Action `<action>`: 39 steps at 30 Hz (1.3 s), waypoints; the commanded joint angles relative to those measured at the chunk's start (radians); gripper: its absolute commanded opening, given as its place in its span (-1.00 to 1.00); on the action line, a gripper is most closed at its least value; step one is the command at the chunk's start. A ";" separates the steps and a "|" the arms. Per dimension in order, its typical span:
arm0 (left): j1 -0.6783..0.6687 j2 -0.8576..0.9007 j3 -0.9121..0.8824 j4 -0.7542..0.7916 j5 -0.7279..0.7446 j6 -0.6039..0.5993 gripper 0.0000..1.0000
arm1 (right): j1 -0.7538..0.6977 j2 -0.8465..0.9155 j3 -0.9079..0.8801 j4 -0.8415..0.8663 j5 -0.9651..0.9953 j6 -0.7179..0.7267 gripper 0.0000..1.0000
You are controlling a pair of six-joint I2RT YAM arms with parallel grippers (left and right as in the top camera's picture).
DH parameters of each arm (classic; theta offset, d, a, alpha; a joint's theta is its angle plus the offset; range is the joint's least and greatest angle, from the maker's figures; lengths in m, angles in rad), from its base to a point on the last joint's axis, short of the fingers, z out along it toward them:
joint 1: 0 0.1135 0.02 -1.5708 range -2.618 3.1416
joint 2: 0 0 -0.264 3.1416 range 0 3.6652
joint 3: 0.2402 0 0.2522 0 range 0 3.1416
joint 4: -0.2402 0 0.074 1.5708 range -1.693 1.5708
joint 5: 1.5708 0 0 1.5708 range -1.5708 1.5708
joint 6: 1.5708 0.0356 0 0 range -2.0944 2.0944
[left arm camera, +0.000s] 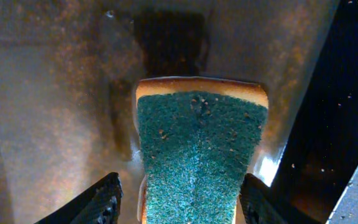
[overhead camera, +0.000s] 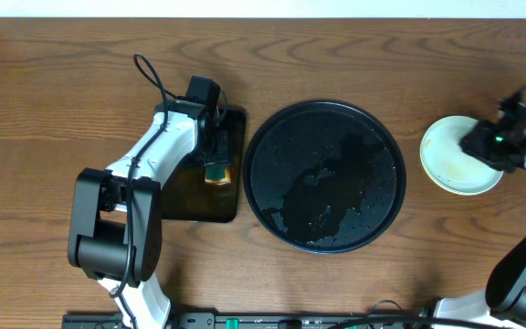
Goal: Clean dirty plates on tray and stack at the side
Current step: 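Release the plate and lift the right gripper away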
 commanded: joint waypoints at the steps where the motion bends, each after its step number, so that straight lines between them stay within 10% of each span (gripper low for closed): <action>1: 0.005 -0.064 0.017 -0.005 -0.055 0.014 0.28 | 0.078 -0.014 0.014 -0.005 -0.037 -0.060 -0.15; 7: 0.005 -0.183 0.016 -0.010 -0.069 0.014 0.46 | 0.195 -0.053 0.014 -0.002 0.001 -0.133 -0.05; 16: 0.045 -0.266 0.016 -0.179 -0.079 -0.130 0.57 | 0.341 -0.055 0.014 -0.099 0.205 -0.172 0.99; 28: 0.071 -0.439 -0.119 -0.255 -0.079 -0.084 0.59 | 0.410 -0.154 -0.024 -0.167 0.198 -0.108 0.98; 39: 0.071 -0.997 -0.426 -0.037 -0.079 -0.035 0.59 | 0.420 -0.715 -0.437 0.100 0.217 -0.094 0.99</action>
